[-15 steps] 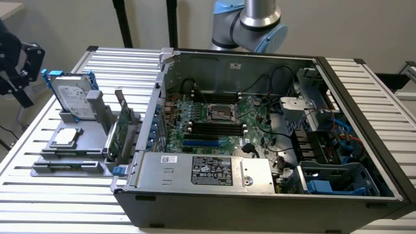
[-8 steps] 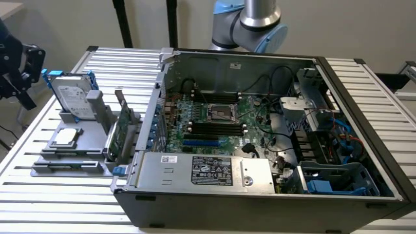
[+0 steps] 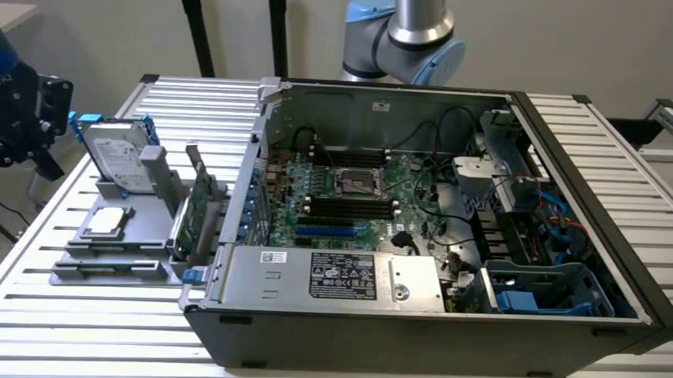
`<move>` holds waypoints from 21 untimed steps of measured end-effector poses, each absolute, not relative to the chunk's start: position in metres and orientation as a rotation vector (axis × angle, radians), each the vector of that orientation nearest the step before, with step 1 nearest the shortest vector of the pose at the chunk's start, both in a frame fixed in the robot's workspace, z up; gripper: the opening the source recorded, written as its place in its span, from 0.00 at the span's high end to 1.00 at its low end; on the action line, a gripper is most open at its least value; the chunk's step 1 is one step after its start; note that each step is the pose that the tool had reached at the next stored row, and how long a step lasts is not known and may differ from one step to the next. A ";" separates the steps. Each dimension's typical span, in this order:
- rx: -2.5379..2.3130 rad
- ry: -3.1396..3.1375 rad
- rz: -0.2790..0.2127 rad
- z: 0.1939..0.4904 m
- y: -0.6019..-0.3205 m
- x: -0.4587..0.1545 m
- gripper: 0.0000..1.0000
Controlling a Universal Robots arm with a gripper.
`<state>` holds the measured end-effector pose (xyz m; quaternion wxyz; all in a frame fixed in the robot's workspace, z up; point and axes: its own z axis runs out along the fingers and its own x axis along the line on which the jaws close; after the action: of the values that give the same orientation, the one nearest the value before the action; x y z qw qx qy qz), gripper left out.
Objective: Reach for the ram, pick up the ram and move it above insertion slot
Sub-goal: 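Pick up the ram and move it above insertion slot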
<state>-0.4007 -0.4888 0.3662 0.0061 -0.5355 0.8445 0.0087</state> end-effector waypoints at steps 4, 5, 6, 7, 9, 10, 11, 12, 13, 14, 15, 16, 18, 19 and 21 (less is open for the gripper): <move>-1.768 2.573 0.020 0.364 -0.489 -0.401 0.89; -1.790 2.558 0.020 0.364 -0.489 -0.401 0.89; -1.813 2.541 0.020 0.363 -0.489 -0.401 0.89; -1.836 2.525 0.020 0.363 -0.489 -0.401 0.89; -1.882 2.491 0.020 0.361 -0.489 -0.401 0.89; -1.904 2.474 0.020 0.361 -0.489 -0.401 0.89; -1.927 2.456 0.021 0.360 -0.489 -0.401 0.89; -1.950 2.439 0.021 0.360 -0.489 -0.401 0.89; -1.971 2.421 0.021 0.359 -0.489 -0.401 0.89; -1.993 2.403 0.021 0.359 -0.489 -0.401 0.89; -2.015 2.385 0.022 0.358 -0.489 -0.401 0.89; -2.037 2.367 0.022 0.358 -0.489 -0.401 0.89; -2.079 2.330 0.023 0.357 -0.489 -0.401 0.89; -2.101 2.310 0.023 0.356 -0.489 -0.401 0.89; -2.143 2.271 0.024 0.356 -0.489 -0.401 0.89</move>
<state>-0.4007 -0.4887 0.3557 0.0094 -0.6863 0.7272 0.0077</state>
